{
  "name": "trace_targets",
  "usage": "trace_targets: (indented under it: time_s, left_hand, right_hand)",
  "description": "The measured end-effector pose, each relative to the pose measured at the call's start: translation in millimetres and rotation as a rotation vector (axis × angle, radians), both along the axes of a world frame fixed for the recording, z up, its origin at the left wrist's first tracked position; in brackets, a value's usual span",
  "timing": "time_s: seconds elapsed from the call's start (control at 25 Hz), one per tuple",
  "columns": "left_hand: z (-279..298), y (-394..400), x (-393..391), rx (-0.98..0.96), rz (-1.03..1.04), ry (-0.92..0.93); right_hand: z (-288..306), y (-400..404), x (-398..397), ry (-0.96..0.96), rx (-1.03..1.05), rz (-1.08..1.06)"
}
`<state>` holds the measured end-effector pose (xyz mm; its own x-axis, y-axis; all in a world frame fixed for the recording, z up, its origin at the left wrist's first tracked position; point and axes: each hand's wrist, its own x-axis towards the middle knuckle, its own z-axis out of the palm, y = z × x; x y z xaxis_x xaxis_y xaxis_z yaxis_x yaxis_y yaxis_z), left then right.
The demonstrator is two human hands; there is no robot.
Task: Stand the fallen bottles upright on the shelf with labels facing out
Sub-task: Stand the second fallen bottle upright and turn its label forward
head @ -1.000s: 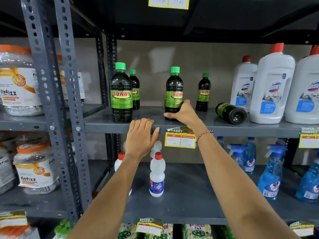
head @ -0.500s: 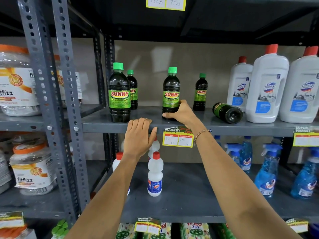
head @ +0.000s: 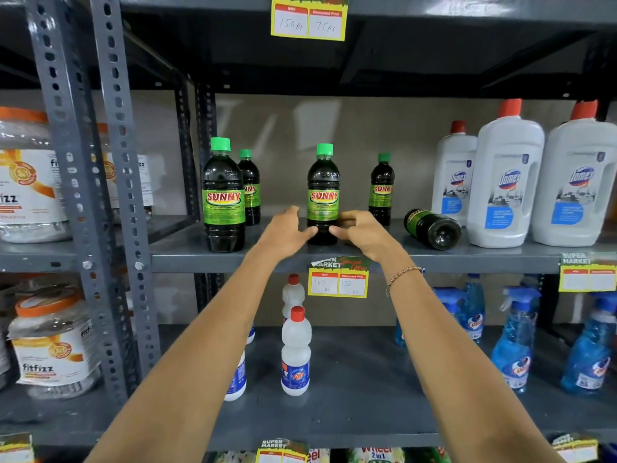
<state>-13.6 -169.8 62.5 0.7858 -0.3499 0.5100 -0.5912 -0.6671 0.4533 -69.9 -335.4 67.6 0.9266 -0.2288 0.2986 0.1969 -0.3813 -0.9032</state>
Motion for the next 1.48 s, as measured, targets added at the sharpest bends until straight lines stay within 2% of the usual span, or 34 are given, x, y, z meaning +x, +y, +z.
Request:
trace_targets:
  time_s: [0.04,0.12,0.28,0.52,1.48]
  left_hand:
    - [8.0,-5.7,3.7,-0.018,-0.070,0.136]
    - [11.9,-14.4,9.4,-0.088,-0.135,0.219]
    - [4.7,-17.1,10.5,-0.252,-0.149,0.205]
    - [3.0,-16.0,-9.6,-0.364,-0.165,0.184]
    - [-13.5,4.6,-26.7,-0.496,-0.254,0.044]
  right_hand:
    - [-0.8,-0.6,1.4,-0.007,0.010,-0.004]
    - [-2.6,-1.5,5.7,-0.022,0.029,-0.015]
    - [-4.5,-2.3,11.3,-0.032,0.038,-0.042]
    - [-3.9,-8.8,3.4,-0.040,0.048,-0.041]
    - [-8.3,-10.9,-32.2,-0.143,-0.028,0.086]
